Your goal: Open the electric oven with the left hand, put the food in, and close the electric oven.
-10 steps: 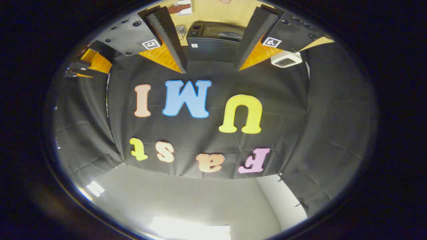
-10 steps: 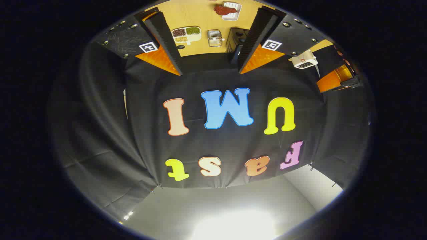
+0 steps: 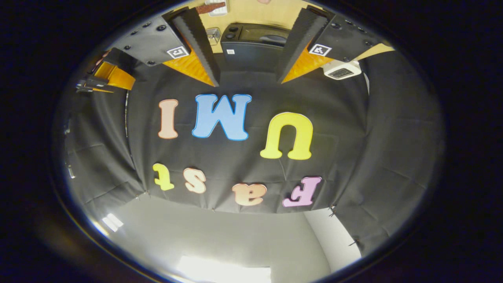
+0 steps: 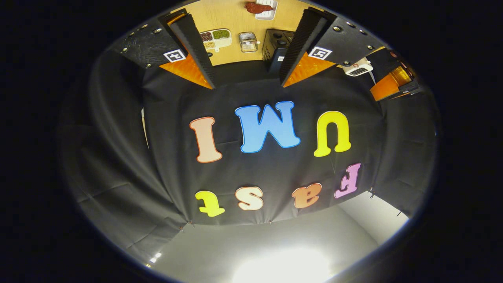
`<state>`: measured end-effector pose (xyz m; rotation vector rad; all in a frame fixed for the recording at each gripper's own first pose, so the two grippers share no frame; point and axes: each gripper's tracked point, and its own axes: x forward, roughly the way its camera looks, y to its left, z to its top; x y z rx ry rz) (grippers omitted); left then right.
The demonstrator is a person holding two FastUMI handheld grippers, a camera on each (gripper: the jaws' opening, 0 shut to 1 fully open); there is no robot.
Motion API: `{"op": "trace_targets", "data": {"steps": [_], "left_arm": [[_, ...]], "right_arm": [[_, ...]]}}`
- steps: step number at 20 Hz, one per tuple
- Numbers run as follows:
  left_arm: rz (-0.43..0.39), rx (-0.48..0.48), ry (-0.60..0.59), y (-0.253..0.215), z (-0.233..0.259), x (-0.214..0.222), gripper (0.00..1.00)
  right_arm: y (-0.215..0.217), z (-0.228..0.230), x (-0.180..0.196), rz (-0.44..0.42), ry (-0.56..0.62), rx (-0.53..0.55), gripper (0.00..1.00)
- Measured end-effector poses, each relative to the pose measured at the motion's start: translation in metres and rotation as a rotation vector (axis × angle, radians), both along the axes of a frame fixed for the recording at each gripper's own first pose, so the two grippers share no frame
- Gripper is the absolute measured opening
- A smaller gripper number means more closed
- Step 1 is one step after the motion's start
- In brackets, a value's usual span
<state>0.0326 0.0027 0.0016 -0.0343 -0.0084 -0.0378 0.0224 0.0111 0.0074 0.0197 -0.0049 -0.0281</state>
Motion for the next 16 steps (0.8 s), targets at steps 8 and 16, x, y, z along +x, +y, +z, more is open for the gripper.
{"op": "trace_targets", "data": {"steps": [8, 16], "left_arm": [[-0.022, -0.009, 0.019, 0.029, -0.005, 0.026, 0.95], [-0.026, -0.032, 0.198, 0.055, -0.084, 0.062, 0.99]], "right_arm": [[0.033, 0.002, 0.017, -0.002, -0.015, -0.024, 0.97], [0.041, -0.022, 0.024, -0.023, 0.035, -0.04, 0.98]]}}
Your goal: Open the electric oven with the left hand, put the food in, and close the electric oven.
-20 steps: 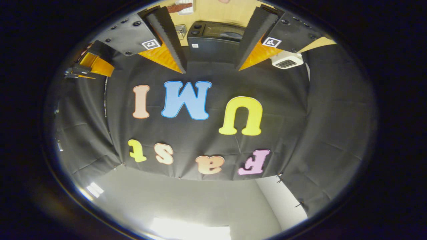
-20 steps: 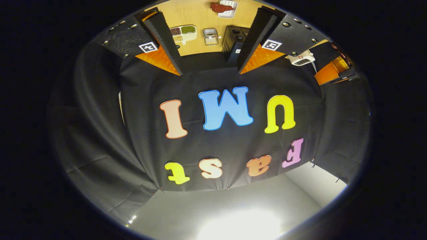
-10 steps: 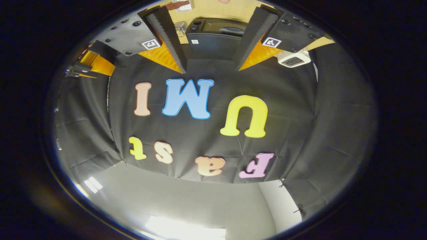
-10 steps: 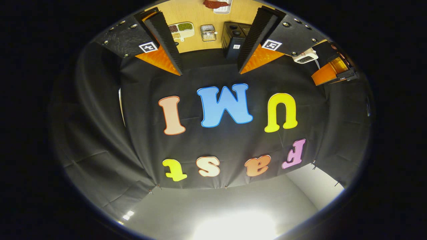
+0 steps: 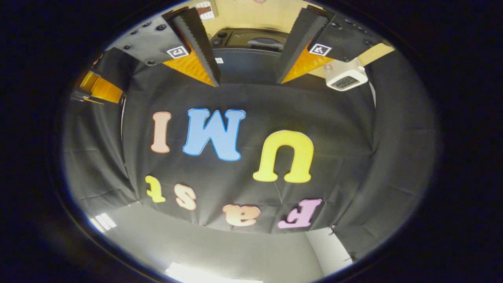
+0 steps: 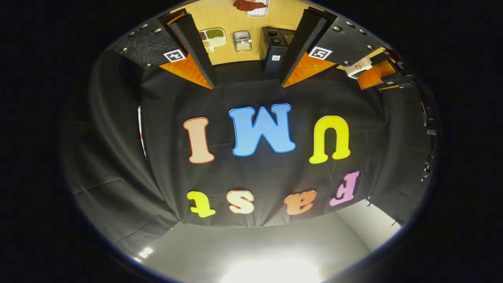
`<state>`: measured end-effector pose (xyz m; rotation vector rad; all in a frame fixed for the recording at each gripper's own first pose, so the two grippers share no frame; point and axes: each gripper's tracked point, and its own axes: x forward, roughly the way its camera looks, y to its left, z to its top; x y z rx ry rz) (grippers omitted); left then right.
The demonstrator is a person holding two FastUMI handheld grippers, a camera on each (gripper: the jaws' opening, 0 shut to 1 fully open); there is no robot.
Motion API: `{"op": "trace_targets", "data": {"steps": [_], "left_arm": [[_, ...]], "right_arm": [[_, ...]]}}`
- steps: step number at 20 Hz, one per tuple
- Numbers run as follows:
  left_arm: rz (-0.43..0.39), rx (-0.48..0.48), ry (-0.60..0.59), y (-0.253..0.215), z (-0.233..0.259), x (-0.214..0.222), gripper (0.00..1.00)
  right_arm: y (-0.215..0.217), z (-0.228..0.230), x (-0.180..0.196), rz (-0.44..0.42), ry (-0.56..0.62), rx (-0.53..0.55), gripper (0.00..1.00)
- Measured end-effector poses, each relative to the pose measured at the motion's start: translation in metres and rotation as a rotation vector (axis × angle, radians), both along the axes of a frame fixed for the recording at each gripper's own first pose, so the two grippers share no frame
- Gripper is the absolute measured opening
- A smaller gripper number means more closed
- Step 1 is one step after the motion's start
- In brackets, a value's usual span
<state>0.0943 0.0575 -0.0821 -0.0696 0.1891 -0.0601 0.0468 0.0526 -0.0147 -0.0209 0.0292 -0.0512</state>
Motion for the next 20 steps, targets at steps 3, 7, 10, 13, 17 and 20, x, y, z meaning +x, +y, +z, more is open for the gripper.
{"op": "trace_targets", "data": {"steps": [3, 7, 10, 13, 17, 20], "left_arm": [[-0.004, 0.013, 0.05, 0.008, -0.035, 0.027, 0.97], [-0.012, 0.001, 0.149, 0.012, -0.091, 0.063, 0.95], [-0.003, 0.035, 0.222, 0.019, -0.136, 0.085, 0.99], [-0.017, 0.061, 0.293, 0.023, -0.183, 0.1, 0.95], [-0.042, 0.109, 0.349, 0.024, -0.218, 0.117, 0.95], [-0.067, 0.149, 0.356, 0.018, -0.232, 0.125, 0.99]], "right_arm": [[-0.006, -0.016, -0.001, -0.028, 0.042, 0.006, 0.97], [-0.013, -0.027, -0.003, -0.066, 0.084, 0.008, 0.97], [-0.016, -0.031, -0.007, -0.09, 0.099, -0.001, 0.98], [-0.02, -0.033, -0.011, -0.114, 0.114, -0.009, 0.98], [-0.028, -0.041, -0.015, -0.147, 0.139, -0.011, 0.98], [-0.029, -0.043, -0.017, -0.164, 0.148, -0.01, 0.98]]}}
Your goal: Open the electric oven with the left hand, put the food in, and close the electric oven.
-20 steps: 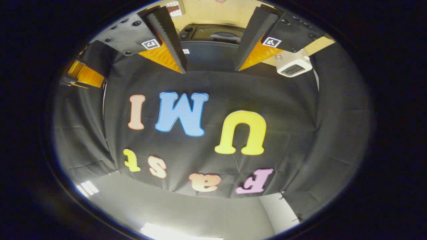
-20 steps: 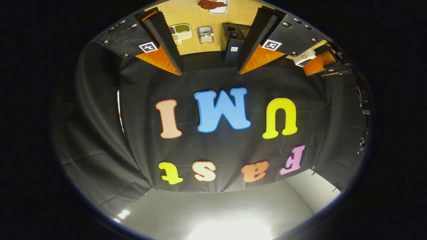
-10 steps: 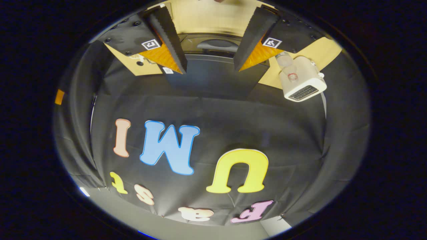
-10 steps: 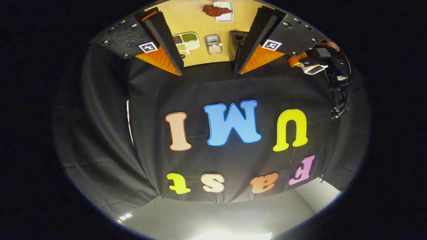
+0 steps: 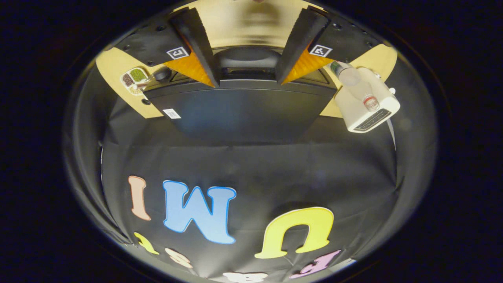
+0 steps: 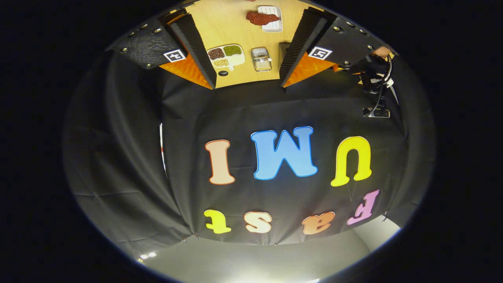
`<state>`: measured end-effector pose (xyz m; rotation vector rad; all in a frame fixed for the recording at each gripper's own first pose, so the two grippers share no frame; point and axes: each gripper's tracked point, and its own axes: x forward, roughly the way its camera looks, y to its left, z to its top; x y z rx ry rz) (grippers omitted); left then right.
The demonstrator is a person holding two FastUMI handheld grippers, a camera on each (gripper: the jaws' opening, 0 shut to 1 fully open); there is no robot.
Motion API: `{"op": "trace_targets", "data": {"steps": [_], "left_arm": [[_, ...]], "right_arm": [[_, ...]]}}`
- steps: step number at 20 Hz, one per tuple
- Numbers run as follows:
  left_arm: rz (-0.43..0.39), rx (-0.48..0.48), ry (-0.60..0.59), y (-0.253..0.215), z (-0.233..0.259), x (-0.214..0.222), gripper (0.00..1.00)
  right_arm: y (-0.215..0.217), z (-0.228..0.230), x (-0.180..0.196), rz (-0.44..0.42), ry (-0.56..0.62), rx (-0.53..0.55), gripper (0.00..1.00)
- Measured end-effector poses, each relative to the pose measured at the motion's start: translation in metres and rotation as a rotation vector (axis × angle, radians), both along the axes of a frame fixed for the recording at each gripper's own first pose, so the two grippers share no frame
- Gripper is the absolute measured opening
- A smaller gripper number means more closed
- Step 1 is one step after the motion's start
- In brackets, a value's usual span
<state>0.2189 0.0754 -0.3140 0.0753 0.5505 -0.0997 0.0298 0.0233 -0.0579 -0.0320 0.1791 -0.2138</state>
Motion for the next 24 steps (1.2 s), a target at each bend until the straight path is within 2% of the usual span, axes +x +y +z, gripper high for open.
{"op": "trace_targets", "data": {"steps": [3, 5, 7, 9, 11, 13, 17, 18, 22, 24], "left_arm": [[-0.01, 0.043, 0.003, -0.001, -0.009, 0.001, 0.99], [-0.023, 0.056, 0.0, -0.002, -0.008, 0.0, 0.92], [-0.011, 0.037, 0.014, -0.002, -0.01, -0.003, 0.99], [-0.015, 0.043, 0.016, -0.001, -0.011, -0.008, 0.99], [-0.015, 0.042, 0.016, 0.0, -0.01, -0.017, 0.92], [-0.013, 0.041, 0.017, 0.0, -0.012, -0.028, 0.95], [-0.014, 0.05, 0.021, 0.002, -0.016, -0.051, 0.92], [-0.014, 0.053, 0.023, 0.002, -0.017, -0.057, 0.99], [-0.02, 0.062, 0.042, 0.003, -0.027, -0.078, 0.92], [-0.017, 0.056, 0.067, 0.005, -0.033, -0.091, 0.96]], "right_arm": [[0.001, 0.001, 0.001, -0.001, 0.002, -0.007, 0.97], [0.004, 0.002, 0.002, 0.003, -0.001, -0.005, 0.97], [0.008, 0.003, 0.004, 0.012, -0.003, -0.003, 0.98], [0.012, 0.005, 0.004, 0.022, -0.007, 0.002, 0.98], [0.015, 0.007, 0.004, 0.033, -0.013, 0.002, 0.98], [0.019, 0.008, 0.003, 0.046, -0.016, 0.002, 0.98], [0.021, 0.005, -0.001, 0.065, -0.001, 0.008, 0.98], [0.021, 0.005, -0.002, 0.067, 0.0, 0.012, 0.98], [0.021, 0.007, -0.005, 0.077, 0.0, 0.003, 0.97], [0.021, 0.008, -0.008, 0.078, 0.003, -0.001, 0.97]]}}
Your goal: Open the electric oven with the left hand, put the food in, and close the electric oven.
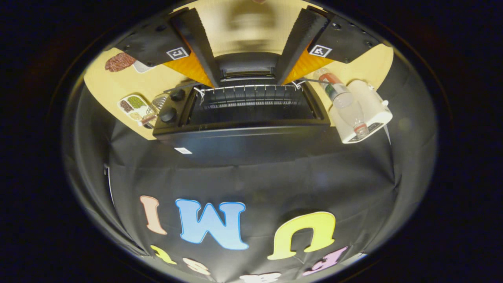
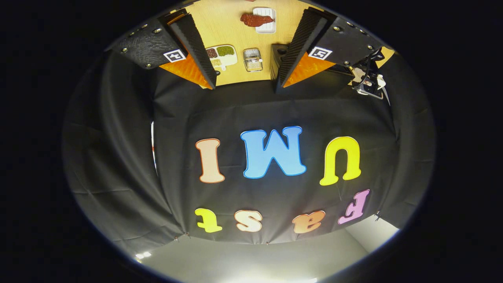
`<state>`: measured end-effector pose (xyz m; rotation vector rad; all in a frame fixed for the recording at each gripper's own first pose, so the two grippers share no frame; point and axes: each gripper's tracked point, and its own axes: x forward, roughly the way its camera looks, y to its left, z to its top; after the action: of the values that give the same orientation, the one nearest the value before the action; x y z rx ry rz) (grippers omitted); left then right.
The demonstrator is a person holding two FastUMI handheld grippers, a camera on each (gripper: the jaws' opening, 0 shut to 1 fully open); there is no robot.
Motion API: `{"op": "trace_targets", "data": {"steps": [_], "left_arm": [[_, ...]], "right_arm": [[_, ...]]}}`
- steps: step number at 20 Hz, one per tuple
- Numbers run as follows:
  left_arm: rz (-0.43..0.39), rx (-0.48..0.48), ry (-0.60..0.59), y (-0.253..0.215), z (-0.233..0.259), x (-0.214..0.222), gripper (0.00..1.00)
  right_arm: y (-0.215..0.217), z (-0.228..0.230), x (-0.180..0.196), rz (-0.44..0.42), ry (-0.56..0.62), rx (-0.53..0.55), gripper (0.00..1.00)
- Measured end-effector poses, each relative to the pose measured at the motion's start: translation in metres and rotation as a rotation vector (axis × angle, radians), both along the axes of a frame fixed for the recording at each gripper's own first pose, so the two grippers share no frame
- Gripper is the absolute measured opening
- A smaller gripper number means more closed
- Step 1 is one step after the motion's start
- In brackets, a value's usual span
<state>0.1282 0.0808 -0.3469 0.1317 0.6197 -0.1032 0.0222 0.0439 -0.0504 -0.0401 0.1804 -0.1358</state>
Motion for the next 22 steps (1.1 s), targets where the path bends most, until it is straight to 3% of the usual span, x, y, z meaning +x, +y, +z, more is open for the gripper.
{"op": "trace_targets", "data": {"steps": [8, 9, 10, 11, 12, 14, 15, 17, 20, 22], "left_arm": [[-0.016, -0.011, 0.07, 0.007, -0.029, -0.038, 0.99], [-0.021, -0.008, 0.079, 0.007, -0.035, -0.043, 0.95], [-0.026, -0.002, 0.09, 0.008, -0.04, -0.047, 0.99], [-0.03, 0.004, 0.103, 0.008, -0.046, -0.051, 0.95], [-0.032, 0.005, 0.12, 0.009, -0.053, -0.055, 0.99], [-0.033, 0.0, 0.15, 0.011, -0.064, -0.067, 0.91], [-0.03, -0.005, 0.153, 0.012, -0.066, -0.07, 0.95], [-0.024, -0.028, 0.124, 0.01, -0.053, -0.069, 0.99], [-0.033, -0.053, 0.021, 0.002, -0.002, -0.058, 0.91], [-0.04, -0.084, -0.068, -0.006, 0.044, -0.05, 0.99]], "right_arm": [[0.01, -0.006, 0.0, 0.026, 0.018, 0.003, 0.98], [0.012, -0.007, 0.0, 0.032, 0.023, 0.005, 0.98], [0.014, -0.009, -0.001, 0.039, 0.028, 0.009, 0.98], [0.018, -0.01, -0.001, 0.052, 0.031, 0.019, 0.98], [0.022, -0.012, -0.001, 0.069, 0.035, 0.037, 0.98], [0.027, -0.014, -0.002, 0.09, 0.042, 0.075, 0.98], [0.026, -0.016, -0.002, 0.09, 0.049, 0.082, 0.98], [0.021, -0.02, -0.003, 0.085, 0.059, 0.096, 0.98], [0.009, -0.029, -0.004, 0.079, 0.08, 0.141, 0.98], [0.001, -0.034, -0.003, 0.09, 0.093, 0.21, 0.97]]}}
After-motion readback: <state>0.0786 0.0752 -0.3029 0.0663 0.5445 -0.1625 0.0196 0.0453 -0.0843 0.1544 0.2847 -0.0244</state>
